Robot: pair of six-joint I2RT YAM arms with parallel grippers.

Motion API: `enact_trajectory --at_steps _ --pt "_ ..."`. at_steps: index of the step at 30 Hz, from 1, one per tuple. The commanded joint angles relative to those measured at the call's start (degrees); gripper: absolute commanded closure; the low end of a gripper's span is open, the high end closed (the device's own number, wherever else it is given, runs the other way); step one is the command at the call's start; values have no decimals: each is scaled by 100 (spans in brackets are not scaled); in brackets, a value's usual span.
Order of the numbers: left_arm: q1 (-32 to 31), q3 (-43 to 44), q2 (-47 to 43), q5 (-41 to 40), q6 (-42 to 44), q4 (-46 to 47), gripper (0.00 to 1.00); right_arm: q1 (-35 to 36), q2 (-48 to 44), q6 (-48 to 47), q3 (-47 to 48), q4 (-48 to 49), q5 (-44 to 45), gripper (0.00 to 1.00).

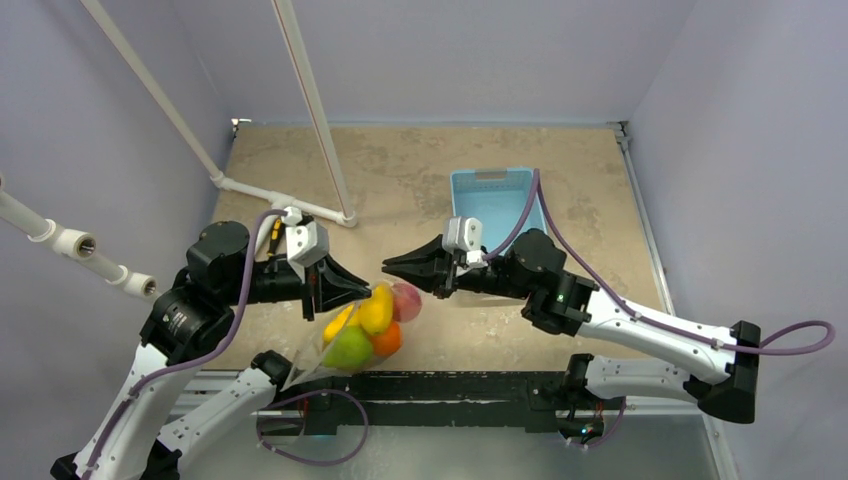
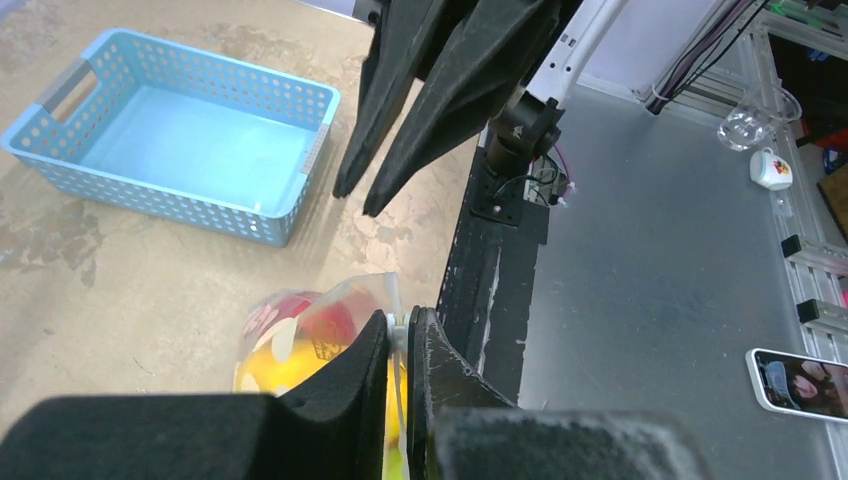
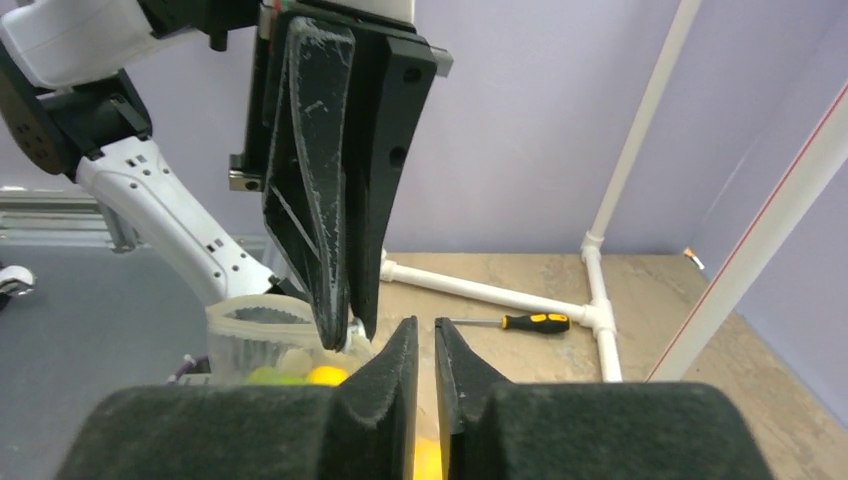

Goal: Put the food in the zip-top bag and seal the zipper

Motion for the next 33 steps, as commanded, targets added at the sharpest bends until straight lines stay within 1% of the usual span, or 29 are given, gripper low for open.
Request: enact_trajectory --at_steps 1,2,4,6,9,13,17,23,30,33 --pt "-14 97 -15 152 113 68 100 -15 -117 -307 391 -330 -373 76" --pt "-14 89 -10 166 125 47 100 -15 -130 -390 422 -478 -428 68" --pt "-12 68 -1 191 140 17 100 -15 -151 -543 503 -764 -550 58" --pt "-16 18 0 210 133 19 100 -15 -140 -747 631 -1096 -716 54" --pt "-16 -89 21 341 125 50 100 -16 -33 -1013 842 -1616 -964 52" --pt "-16 -215 82 432 131 103 100 -20 121 -1157 1034 -2127 -1241 55" --pt "-11 -271 137 491 126 192 100 -15 211 -1142 1029 -2175 -1379 59" --pt "-11 -352 184 557 130 280 100 -15 477 -1089 966 -2167 -1336 66" --pt "-13 -419 151 564 136 289 100 -15 556 -1040 916 -2009 -1203 66" --pt "-16 -449 132 539 132 300 100 -16 581 -1063 924 -2007 -1221 73"
